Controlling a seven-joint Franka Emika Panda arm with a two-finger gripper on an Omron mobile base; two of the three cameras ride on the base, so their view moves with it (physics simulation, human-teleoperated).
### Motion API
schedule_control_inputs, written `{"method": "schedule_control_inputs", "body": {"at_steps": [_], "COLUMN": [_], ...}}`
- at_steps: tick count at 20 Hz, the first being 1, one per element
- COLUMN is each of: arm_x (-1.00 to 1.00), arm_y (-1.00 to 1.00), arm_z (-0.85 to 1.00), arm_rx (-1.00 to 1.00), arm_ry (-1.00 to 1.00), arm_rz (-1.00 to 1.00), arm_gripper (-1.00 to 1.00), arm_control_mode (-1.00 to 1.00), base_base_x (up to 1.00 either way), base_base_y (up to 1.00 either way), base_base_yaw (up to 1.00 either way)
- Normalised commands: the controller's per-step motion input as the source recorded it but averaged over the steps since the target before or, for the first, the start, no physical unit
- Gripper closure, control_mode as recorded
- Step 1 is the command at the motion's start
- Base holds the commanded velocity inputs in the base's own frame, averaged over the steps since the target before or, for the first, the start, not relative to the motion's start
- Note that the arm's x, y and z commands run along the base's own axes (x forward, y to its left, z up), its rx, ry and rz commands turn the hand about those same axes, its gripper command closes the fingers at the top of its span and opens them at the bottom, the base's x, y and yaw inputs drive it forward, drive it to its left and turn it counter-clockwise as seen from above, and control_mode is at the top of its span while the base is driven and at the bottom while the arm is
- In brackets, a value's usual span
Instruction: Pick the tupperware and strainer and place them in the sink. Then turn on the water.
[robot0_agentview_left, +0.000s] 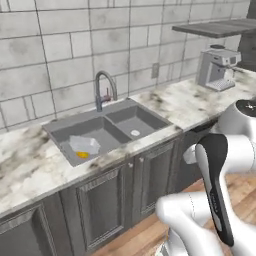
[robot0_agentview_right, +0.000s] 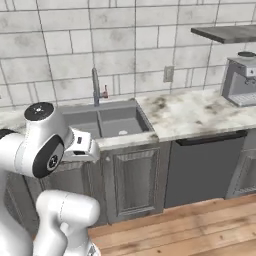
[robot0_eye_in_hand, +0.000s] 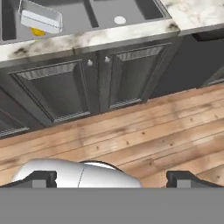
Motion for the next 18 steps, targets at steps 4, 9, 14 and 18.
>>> {"method": "schedule_control_inputs", "body": {"at_steps": [4,9,14,18], "arm_x": [0.0,0.0,0.0,0.0], "arm_y": [0.0,0.0,0.0,0.0], "arm_z": [0.0,0.0,0.0,0.0], "arm_rx": [0.0,0.0,0.0,0.0], "arm_ry": [0.0,0.0,0.0,0.0], "arm_rz": [0.0,0.0,0.0,0.0], "arm_gripper": [-1.0,-1.0,-1.0,-1.0], "arm_control_mode": [1.0,1.0,1.0,1.0], "base_base_x": [0.0,0.0,0.0,0.0], "base_base_y": [-0.56,-0.54,-0.48,-0.41], "base_base_yaw": [-0.8,-0.82,-0.83,-0.82]}}
